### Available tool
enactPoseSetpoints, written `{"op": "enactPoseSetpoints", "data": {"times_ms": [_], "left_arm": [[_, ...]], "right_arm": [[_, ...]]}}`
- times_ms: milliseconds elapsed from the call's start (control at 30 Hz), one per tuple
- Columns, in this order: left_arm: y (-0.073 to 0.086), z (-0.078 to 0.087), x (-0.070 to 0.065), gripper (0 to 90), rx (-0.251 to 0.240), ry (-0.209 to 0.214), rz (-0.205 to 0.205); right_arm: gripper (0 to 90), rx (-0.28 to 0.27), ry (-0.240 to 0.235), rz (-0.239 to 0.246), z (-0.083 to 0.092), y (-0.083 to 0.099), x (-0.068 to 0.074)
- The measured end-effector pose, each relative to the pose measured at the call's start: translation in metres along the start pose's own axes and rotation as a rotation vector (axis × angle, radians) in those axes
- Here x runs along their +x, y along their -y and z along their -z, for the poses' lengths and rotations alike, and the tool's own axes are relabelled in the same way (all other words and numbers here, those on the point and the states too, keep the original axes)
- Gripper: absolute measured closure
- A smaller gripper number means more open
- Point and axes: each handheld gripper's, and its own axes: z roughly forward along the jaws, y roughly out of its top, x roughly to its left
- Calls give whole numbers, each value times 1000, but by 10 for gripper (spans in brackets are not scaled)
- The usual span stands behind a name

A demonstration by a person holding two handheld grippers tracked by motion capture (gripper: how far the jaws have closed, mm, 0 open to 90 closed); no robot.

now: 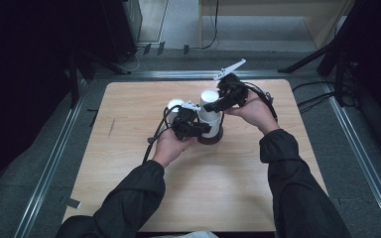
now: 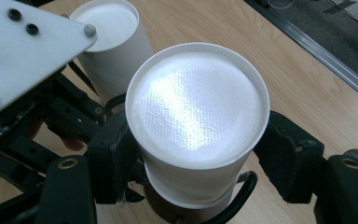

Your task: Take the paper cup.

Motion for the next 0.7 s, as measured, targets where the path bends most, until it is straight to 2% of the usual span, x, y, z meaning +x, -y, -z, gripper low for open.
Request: {"op": "enactPoseSetpoints", "data": {"times_ms": [100,200,400,700], "left_arm": [[1,0,1,796,-10,7,9],[1,0,1,796,-15,8,13],[2,0,1,794,-16,9,12],[2,0,1,792,-10,10,13]], "right_arm": [[323,-26,-9,-16,7,-3,-1],[324,-48,-18,-11,19,-10,0],[326,-53,-20,-20,33,-20,2],[327,-61,-10,-8,54,-33,9]]}}
